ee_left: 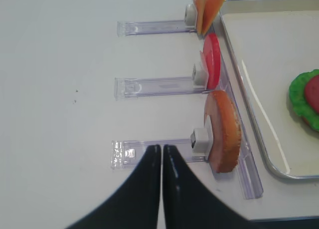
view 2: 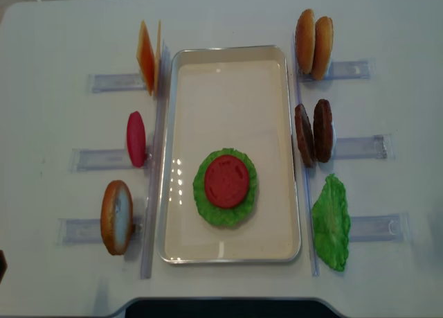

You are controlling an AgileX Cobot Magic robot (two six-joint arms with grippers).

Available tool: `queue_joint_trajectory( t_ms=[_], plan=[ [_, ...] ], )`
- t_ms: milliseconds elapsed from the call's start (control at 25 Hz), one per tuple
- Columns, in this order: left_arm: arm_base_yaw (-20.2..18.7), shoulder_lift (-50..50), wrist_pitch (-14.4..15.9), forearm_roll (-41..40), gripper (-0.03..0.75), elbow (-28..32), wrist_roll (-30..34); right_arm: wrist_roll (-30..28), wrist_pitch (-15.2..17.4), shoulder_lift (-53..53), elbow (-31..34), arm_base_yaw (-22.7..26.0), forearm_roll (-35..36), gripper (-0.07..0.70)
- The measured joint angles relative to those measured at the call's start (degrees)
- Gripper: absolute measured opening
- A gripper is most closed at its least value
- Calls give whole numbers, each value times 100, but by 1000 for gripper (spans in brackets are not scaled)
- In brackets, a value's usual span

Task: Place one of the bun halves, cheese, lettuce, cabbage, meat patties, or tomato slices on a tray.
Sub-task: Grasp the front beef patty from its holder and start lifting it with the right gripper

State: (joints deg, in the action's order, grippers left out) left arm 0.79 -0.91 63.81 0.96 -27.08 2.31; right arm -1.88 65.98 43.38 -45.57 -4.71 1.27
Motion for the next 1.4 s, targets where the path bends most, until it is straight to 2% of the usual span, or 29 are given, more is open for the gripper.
queue_joint_trajectory(
  t_ms=[80,440,720,880,1160,1280,1400],
  plan=[
    [0,0,0,0,-1,0,0,-2,74,731,-394,0,0,353],
    [0,0,0,0,-1,0,0,-141,89,2508,-2049,0,0,353],
    [0,0,0,0,-1,0,0,-179,237,3589,-2945,0,0,353],
    [0,0,0,0,-1,0,0,-198,371,4025,-3269,0,0,353],
    [0,0,0,0,-1,0,0,65,391,4123,-3330,0,53,353],
    [0,0,0,0,-1,0,0,337,398,4123,-3344,-172,131,353],
    [0,0,0,0,-1,0,0,648,398,4123,-3376,-573,133,353]
  ],
)
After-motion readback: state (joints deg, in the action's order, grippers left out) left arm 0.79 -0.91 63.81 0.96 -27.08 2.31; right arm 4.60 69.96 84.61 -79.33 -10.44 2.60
